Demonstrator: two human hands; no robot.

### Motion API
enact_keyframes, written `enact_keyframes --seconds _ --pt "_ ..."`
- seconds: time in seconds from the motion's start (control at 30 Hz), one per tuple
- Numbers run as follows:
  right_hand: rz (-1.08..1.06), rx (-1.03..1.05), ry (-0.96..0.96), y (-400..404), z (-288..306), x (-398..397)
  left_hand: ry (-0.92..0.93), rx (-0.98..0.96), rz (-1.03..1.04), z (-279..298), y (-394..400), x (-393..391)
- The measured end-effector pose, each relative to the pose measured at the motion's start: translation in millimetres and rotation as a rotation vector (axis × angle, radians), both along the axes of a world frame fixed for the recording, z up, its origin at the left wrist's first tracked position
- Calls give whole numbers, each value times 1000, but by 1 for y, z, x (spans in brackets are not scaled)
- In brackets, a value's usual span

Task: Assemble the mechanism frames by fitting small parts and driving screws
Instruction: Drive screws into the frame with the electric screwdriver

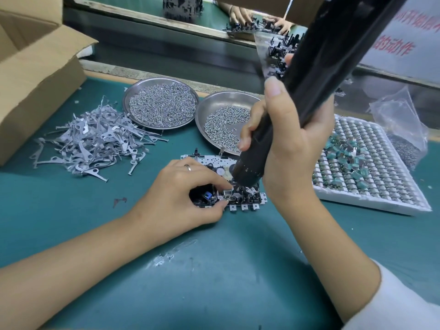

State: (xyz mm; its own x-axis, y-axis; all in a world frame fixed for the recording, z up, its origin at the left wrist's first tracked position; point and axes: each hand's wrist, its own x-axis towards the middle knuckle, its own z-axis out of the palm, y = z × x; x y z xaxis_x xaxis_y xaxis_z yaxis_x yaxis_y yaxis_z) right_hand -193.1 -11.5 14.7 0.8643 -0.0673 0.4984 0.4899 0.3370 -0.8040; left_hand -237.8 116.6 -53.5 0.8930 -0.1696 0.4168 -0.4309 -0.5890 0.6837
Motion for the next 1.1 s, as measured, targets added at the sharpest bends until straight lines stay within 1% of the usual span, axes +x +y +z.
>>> enact_keyframes --seconds 0.23,0.3,0.37,0.43,0.47,0.53,0.57,0.6,0.63,0.7,0.73,0.77,0.8,0.87,0.93,1.0,1.1 --pt "22 -19 43 -5 0 -1 -29 7 -28 1 0 1" --pt "24 -59 51 -9 1 0 -32 9 -39 0 1 1" --pt "-4 -138 -8 -15 -2 -1 -27 6 -42 0 1 1" --pt "-117 -203 -105 -26 -12 -4 -32 11 -45 0 2 1" --pt "-233 -220 -137 -32 -19 -6 -36 19 -48 0 2 1" --pt "-463 -199 -107 -44 -35 -13 -46 44 -54 0 1 1" --pt "-513 -204 -68 -47 -43 -19 -48 48 -59 1 1 1" --pt "-495 -266 -36 -48 -49 -25 -41 27 -60 2 1 0" --pt "-421 -403 -27 -47 -56 -30 -30 -26 -56 3 1 0" --pt "-283 -872 -108 -41 -66 -40 -28 -167 -4 6 3 0" --pt "-266 -1123 -211 -35 -69 -44 -37 -227 45 6 5 1" --pt "-276 -1327 -313 -29 -71 -44 -48 -268 97 7 6 2" --pt "-291 -1462 -372 -23 -71 -45 -58 -285 137 8 7 3" --pt "-282 -1589 -415 -12 -68 -48 -83 -255 169 9 6 4" --pt "-244 -1665 -411 -7 -67 -53 -139 -152 155 9 3 3" --pt "-244 -1713 -400 -9 -66 -58 -224 -41 121 8 1 1" --pt "-248 -1752 -403 -21 -61 -74 -327 33 79 7 1 -1"
